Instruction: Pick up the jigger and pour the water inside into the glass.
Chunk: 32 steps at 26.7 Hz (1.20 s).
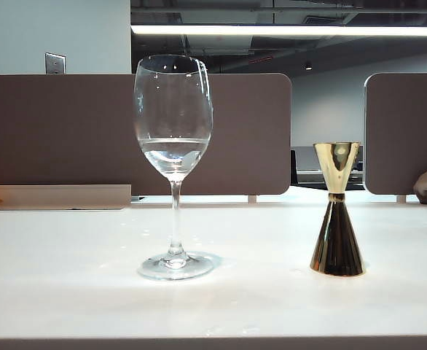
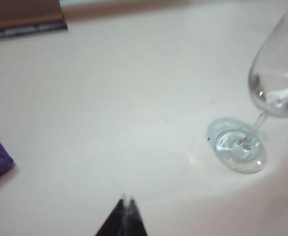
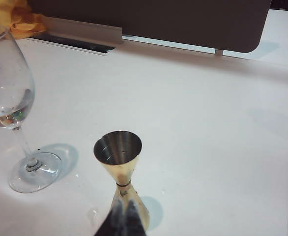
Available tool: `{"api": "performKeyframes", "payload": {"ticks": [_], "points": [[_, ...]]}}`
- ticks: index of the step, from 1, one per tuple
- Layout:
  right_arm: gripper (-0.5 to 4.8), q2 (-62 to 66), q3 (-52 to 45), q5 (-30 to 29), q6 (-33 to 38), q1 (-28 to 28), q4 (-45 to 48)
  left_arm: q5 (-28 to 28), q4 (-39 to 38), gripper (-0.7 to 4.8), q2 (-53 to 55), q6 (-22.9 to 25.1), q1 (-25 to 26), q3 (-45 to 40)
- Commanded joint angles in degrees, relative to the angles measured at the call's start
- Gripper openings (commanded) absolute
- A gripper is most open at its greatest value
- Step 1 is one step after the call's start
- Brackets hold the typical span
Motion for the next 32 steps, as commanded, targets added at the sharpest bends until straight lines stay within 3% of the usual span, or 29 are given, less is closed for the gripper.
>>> {"api": "performKeyframes", "payload": {"ticks": [1, 15, 26, 32], "points": [[0.13, -0.02, 0.24, -0.04, 0.07, 0.02, 0.68, 0.0, 5.7, -0.05, -1.92, 0.17, 0.35, -2.58], [0.13, 0.02, 0.24, -0.02, 0.07, 0.0, 0.66, 0.02, 6.14, -0.05, -13.42, 0.15, 0.35, -20.52], [0.13, 0.0, 0.24, -0.04, 0.07, 0.0, 0.66, -11.78, 11.89, -0.05, -13.42, 0.15, 0.39, -22.95], [0.13, 0.02, 0.24, -0.02, 0.07, 0.0, 0.66, -12.68, 17.49, -0.05, -13.42, 0.13, 2.29, -24.39]]}}
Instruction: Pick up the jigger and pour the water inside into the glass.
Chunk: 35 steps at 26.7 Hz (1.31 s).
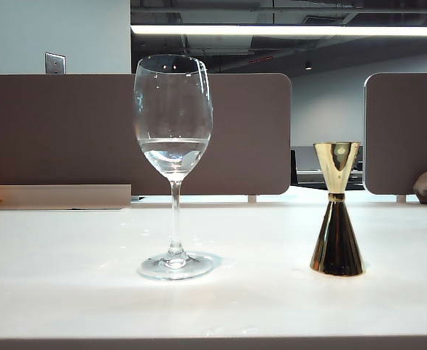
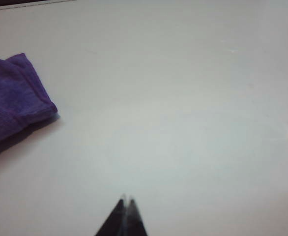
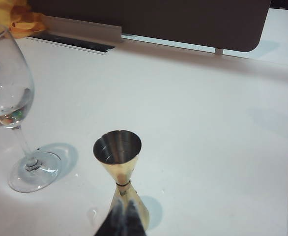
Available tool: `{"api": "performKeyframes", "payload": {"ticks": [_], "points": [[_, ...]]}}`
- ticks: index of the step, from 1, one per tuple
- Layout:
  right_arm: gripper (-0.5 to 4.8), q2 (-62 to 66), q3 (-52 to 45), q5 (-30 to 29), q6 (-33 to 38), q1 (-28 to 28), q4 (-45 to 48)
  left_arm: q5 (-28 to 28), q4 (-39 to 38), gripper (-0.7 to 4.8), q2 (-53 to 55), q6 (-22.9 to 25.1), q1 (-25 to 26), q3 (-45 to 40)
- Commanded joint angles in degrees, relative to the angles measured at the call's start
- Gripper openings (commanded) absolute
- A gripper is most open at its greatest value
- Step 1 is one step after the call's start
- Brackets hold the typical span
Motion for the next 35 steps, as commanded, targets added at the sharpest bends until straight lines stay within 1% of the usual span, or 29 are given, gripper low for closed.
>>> {"api": "performKeyframes", "payload": {"ticks": [1, 3, 4, 5, 9, 15, 35], "points": [[0.13, 0.0, 0.24, -0.02, 0.04, 0.0, 0.72, 1.9, 8.7, -0.05, 0.04, 0.02, 3.52, -2.01], [0.13, 0.0, 0.24, -0.04, 0.04, 0.0, 0.72, 5.35, 13.9, -0.05, 0.02, 0.13, 6.05, -3.43], [0.13, 0.0, 0.24, -0.04, 0.04, 0.0, 0.72, 6.29, 14.75, -0.05, 0.04, 0.0, 7.32, -3.82], [0.13, 0.0, 0.24, -0.04, 0.04, 0.0, 0.72, 6.25, 14.73, -0.05, 0.02, 0.02, 7.43, -3.8], [0.13, 0.0, 0.24, -0.02, 0.04, 0.0, 0.72, 2.14, 14.73, -0.05, 0.04, 0.02, 7.26, -3.8], [0.13, 0.0, 0.24, -0.04, 0.04, 0.0, 0.72, -0.31, 14.69, -0.05, 0.04, 0.02, 7.26, -3.8], [0.13, 0.0, 0.24, -0.02, 0.04, 0.0, 0.72, -0.15, 14.84, -0.05, 0.04, -0.02, 7.26, -3.8]]}}
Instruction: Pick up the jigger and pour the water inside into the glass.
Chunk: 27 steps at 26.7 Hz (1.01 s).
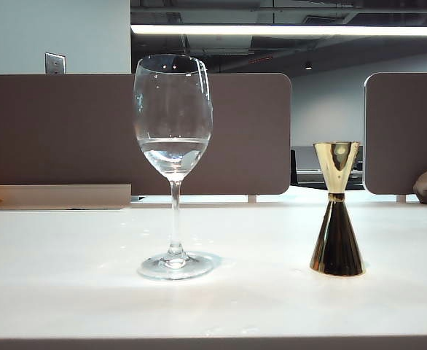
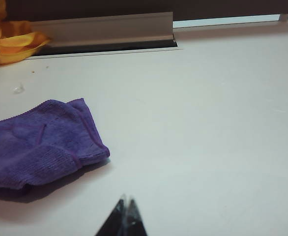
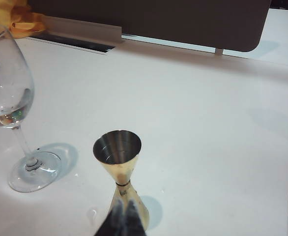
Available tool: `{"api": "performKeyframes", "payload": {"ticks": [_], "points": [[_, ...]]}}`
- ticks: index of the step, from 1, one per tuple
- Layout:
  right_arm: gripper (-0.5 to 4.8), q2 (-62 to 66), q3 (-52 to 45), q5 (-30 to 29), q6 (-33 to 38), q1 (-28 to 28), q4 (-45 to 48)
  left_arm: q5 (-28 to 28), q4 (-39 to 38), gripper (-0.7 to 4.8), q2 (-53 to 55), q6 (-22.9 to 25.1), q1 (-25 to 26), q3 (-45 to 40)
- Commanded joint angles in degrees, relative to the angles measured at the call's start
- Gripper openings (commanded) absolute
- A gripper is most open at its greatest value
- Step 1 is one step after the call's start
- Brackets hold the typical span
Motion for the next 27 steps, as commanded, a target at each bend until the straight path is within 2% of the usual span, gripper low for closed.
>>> {"api": "performKeyframes", "payload": {"ticks": [1, 15, 18, 20, 23, 27], "points": [[0.13, 0.0, 0.24, -0.04, 0.04, 0.0, 0.74, 0.15, 0.76, -0.05, 0.07, 0.0, 0.07, -0.02], [0.13, -9.81, -2.75, 0.17, -0.52, -0.22, -0.07, 0.17, 0.66, -0.05, 0.07, 0.0, 0.07, -0.02], [0.13, -9.81, -6.82, -0.74, -0.37, -4.44, 3.45, 0.13, 0.63, -0.05, 0.04, 0.0, 0.07, -0.02], [0.13, -9.81, -8.09, -3.78, -0.37, -8.87, 3.96, 0.17, 0.66, -0.05, 0.07, 0.0, 0.07, -0.02], [0.13, -9.81, -8.26, -4.09, -0.39, -16.61, 4.26, 0.15, 0.66, -0.05, 0.07, 0.0, 0.07, -0.02], [0.13, -9.81, -9.99, -4.02, -0.39, -22.97, 6.69, 0.17, 0.66, -0.05, 0.07, 0.0, 0.07, -0.02]]}}
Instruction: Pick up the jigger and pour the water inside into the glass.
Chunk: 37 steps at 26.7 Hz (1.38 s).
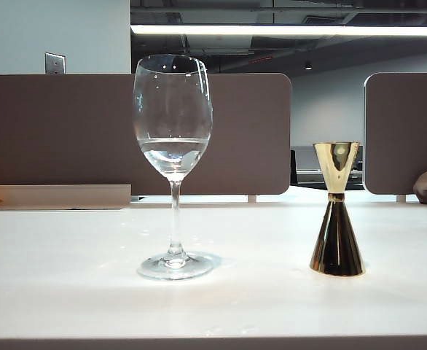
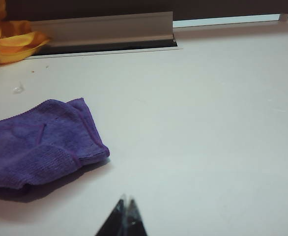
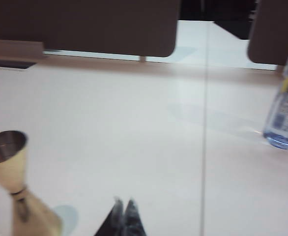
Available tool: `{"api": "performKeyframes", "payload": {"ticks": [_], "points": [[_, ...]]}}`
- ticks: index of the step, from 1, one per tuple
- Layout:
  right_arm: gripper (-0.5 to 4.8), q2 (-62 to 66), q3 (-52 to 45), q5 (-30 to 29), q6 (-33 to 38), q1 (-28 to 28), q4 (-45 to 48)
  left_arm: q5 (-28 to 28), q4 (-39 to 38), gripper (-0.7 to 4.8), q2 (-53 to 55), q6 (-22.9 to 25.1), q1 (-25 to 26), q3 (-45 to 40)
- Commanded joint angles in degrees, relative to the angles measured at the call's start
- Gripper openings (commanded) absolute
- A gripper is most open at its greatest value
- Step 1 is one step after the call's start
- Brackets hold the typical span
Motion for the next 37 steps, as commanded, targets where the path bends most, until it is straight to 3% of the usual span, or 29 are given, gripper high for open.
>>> {"api": "performKeyframes", "payload": {"ticks": [1, 4, 13, 37], "points": [[0.13, 0.0, -2.16, 0.09, 0.02, -4.24, 4.52, 0.11, 0.7, -0.05, 0.02, 0.0, 0.07, -0.02], [0.13, 0.0, -4.59, 0.04, 0.02, -6.88, 7.91, 0.13, 0.7, -0.05, 0.02, 0.0, 0.07, -0.02], [0.13, -0.02, -5.38, 0.22, -0.17, -12.31, 6.36, 0.11, 0.68, -0.05, 0.02, 0.0, 0.07, -0.02], [0.13, -0.02, -5.38, -0.98, -0.15, -12.33, 2.84, 0.11, 0.68, -0.05, 0.02, 0.0, 0.07, -0.02]]}}
